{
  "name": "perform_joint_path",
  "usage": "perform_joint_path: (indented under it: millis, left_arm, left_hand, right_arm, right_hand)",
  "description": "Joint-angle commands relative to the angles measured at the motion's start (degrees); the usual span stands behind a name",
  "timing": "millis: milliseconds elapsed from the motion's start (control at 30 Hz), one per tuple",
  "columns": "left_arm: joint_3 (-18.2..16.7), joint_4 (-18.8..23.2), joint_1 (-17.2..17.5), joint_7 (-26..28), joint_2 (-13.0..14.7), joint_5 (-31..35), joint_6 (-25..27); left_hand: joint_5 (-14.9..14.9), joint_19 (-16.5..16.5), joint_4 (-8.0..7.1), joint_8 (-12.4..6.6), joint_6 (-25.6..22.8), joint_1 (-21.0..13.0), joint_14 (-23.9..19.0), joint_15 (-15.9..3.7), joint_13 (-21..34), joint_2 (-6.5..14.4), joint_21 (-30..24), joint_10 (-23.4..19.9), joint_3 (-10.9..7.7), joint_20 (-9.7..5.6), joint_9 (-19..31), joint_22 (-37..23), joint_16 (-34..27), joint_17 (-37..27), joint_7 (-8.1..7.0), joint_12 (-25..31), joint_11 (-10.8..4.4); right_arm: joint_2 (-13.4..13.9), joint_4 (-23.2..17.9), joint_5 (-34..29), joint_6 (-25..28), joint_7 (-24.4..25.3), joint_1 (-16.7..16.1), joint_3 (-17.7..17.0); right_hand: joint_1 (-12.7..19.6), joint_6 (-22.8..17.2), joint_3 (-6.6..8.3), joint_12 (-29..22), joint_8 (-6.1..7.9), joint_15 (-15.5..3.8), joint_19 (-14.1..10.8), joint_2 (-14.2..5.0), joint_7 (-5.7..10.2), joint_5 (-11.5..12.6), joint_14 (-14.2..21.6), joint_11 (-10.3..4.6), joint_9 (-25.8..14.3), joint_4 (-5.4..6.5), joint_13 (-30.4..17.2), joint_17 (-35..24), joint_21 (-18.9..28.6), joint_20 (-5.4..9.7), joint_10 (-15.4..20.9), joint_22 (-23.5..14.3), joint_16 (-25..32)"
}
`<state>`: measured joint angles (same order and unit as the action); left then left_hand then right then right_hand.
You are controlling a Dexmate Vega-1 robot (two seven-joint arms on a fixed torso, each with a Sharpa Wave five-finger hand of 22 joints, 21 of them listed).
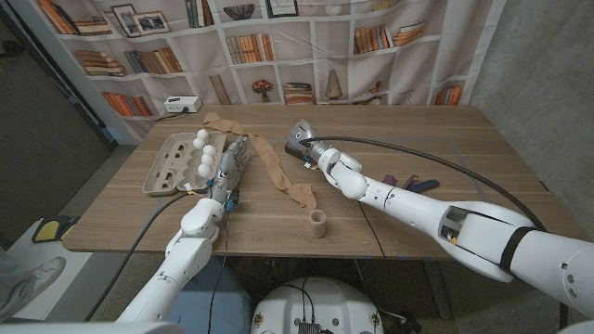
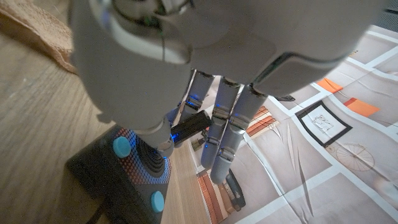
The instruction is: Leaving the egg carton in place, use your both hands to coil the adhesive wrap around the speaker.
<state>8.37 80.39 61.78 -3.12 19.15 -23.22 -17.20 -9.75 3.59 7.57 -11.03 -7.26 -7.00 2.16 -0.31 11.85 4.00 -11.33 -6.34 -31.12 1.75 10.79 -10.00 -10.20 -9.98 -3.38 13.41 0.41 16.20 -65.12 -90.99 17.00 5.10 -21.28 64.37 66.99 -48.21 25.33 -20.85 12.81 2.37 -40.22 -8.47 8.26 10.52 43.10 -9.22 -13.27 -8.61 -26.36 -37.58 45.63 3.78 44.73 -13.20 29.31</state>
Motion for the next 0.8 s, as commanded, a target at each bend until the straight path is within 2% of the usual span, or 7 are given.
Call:
perform_joint_path:
  millis: [33,100,233,800]
  left_arm:
    - [0.2,0.0,-0.4,-0.2,0.0,0.0,0.6]
    - [0.3,0.0,-0.4,-0.3,0.0,0.1,0.5]
    - [0.4,0.0,-0.5,-0.3,-0.1,0.2,0.6]
    - [0.3,0.2,-0.1,-0.2,-0.1,0.2,0.5]
  left_hand:
    - [-0.1,0.4,-0.04,-0.11,-0.3,0.0,-0.1,0.13,0.2,0.1,-0.1,-0.4,0.18,-0.21,0.1,-0.2,-0.3,-0.2,-0.09,0.1,0.02]
    - [-0.1,0.5,-0.04,-0.1,-0.3,0.0,-0.2,0.13,0.2,0.1,-0.1,-0.4,0.19,-0.23,0.1,-0.2,-0.3,-0.2,-0.09,0.1,0.12]
    - [-0.1,0.5,-0.05,-0.11,-0.3,0.0,-0.1,0.17,0.2,0.1,-0.1,-0.4,0.2,-0.22,0.1,-0.2,-0.3,-0.2,-0.05,0.1,0.09]
    - [-0.1,0.5,-0.08,-0.12,-0.3,0.1,-0.2,0.12,0.2,0.1,-0.1,-0.4,0.23,-0.25,0.1,-0.2,-0.3,-0.2,-0.09,0.1,0.19]
  right_arm:
    - [0.6,-1.5,5.5,1.0,4.0,-1.6,-2.9]
    - [0.8,-2.1,7.5,0.5,4.8,-2.0,-3.8]
    - [0.9,-3.1,11.5,0.1,5.8,-2.7,-5.5]
    - [2.4,-5.8,17.0,1.9,9.5,-3.7,-7.4]
  right_hand:
    - [2.3,-0.8,2.18,-0.7,0.39,-15.92,-0.8,-2.43,-0.6,0.2,9.9,1.21,-0.1,1.35,-0.7,-0.5,0.9,5.7,2.0,0.0,0.4]
    - [2.4,-1.2,2.33,-1.6,0.32,-15.89,-0.8,-2.25,-0.56,0.2,10.6,1.17,-0.1,1.17,-1.3,-0.9,1.6,5.59,3.5,0.1,0.4]
    - [2.5,-1.9,2.43,-1.9,0.41,-15.87,-0.8,-2.15,-0.77,0.3,10.8,0.91,-0.1,1.01,-1.6,-1.1,2.2,5.5,3.8,0.2,0.3]
    - [2.4,-2.2,2.64,-2.3,0.15,-15.85,-0.5,-1.99,-0.78,0.3,11.1,0.66,-0.1,0.8,-2.3,-1.4,3.2,5.54,3.6,0.5,-0.3]
